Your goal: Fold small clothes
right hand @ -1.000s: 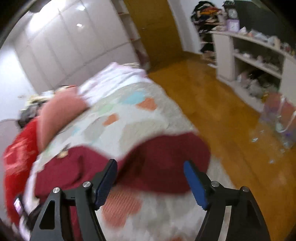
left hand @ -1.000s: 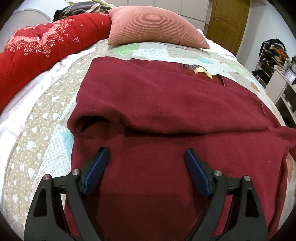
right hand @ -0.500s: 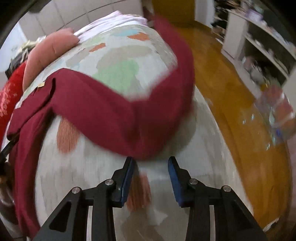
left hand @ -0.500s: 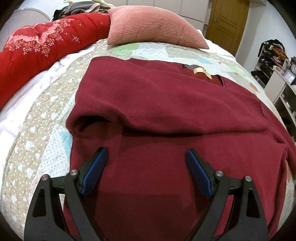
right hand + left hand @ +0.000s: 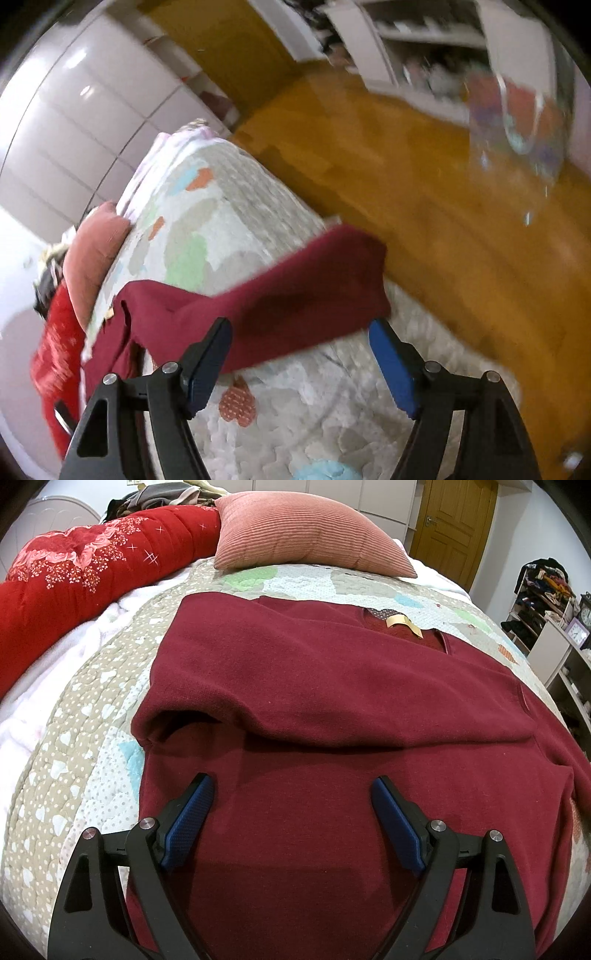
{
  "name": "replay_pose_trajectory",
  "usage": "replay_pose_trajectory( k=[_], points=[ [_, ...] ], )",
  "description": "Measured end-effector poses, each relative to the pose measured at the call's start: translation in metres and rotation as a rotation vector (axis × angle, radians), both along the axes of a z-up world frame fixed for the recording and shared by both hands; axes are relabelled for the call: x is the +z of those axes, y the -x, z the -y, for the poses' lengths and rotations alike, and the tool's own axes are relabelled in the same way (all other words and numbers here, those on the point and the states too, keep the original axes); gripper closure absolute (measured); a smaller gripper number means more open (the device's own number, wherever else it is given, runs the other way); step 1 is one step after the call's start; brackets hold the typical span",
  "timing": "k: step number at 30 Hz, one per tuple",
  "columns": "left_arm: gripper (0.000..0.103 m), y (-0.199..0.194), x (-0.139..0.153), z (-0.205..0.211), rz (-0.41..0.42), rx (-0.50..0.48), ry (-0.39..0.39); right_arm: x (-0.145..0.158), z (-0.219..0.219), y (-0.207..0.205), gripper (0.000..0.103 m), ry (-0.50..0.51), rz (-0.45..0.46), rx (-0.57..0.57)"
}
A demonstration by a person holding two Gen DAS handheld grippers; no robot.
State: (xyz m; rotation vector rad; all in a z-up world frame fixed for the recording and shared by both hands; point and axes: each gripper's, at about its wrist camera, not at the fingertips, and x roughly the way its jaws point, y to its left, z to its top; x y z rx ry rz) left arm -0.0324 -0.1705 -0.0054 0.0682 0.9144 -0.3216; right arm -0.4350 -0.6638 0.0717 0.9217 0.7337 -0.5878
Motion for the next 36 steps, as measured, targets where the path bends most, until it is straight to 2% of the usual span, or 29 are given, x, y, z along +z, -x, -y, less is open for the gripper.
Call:
replay_pose_trajectory(
  k=[3,7,8,10,12,13,14,15,16,17,21,22,25,28,30,32,36],
  points=[
    [0.015,0.000,0.000,0.000,0.000,0.000,-0.002,-0.022,0.003,0.012,0.028,-0.106,0.044,-0.026],
    [0.015,0.000,0.000,0.000,-0.001,-0.001,-0.002,-0.044,0.021,0.021,0.028,-0.106,0.029,-0.154],
    [0.014,0.000,0.000,0.000,0.000,-0.001,-0.003,-0.053,0.029,0.022,0.028,-0.146,0.045,-0.184],
    [0.014,0.000,0.000,0.000,0.000,-0.001,-0.006,-0.073,0.039,0.017,0.028,-0.257,0.128,-0.170],
    [0.014,0.000,0.000,0.001,0.000,-0.002,-0.010,-0.088,0.044,0.009,0.039,-0.314,0.180,-0.178],
    [0.014,0.000,0.000,0.001,0.000,-0.003,-0.010,-0.088,0.047,0.007,0.055,-0.311,0.203,-0.183],
    [0.014,0.000,0.000,0.001,-0.001,-0.003,-0.007,-0.086,0.051,0.006,0.076,-0.310,0.220,-0.185],
    [0.014,-0.001,0.001,0.000,-0.010,-0.006,0.001,-0.081,0.055,0.006,0.089,-0.309,0.246,-0.190],
    [0.014,-0.003,0.002,-0.001,-0.023,-0.013,0.008,-0.069,0.061,0.006,0.097,-0.308,0.299,-0.189],
    [0.015,-0.005,0.004,-0.003,-0.037,-0.019,0.014,-0.056,0.064,0.005,0.097,-0.297,0.342,-0.181],
    [0.015,-0.007,0.028,-0.016,-0.045,-0.024,0.060,0.051,0.063,-0.017,0.097,-0.068,0.414,-0.075],
    [0.015,-0.007,0.034,-0.021,-0.034,-0.016,0.078,0.089,0.058,-0.030,0.097,-0.002,0.439,-0.034],
    [0.015,-0.009,0.056,-0.041,0.008,0.017,0.129,0.166,0.035,-0.071,0.097,0.125,0.491,0.067],
    [0.015,-0.017,0.068,-0.063,0.020,0.062,0.132,0.213,-0.004,-0.130,0.097,0.175,0.530,0.187],
    [0.015,-0.023,0.073,-0.080,0.025,0.087,0.138,0.233,-0.044,-0.177,0.097,0.179,0.554,0.306],
    [0.015,-0.026,0.078,-0.096,0.034,0.112,0.151,0.240,-0.086,-0.216,0.097,0.168,0.566,0.416],
    [0.015,-0.032,0.085,-0.127,0.043,0.160,0.186,0.217,-0.198,-0.297,0.097,0.122,0.537,0.688]
  ],
)
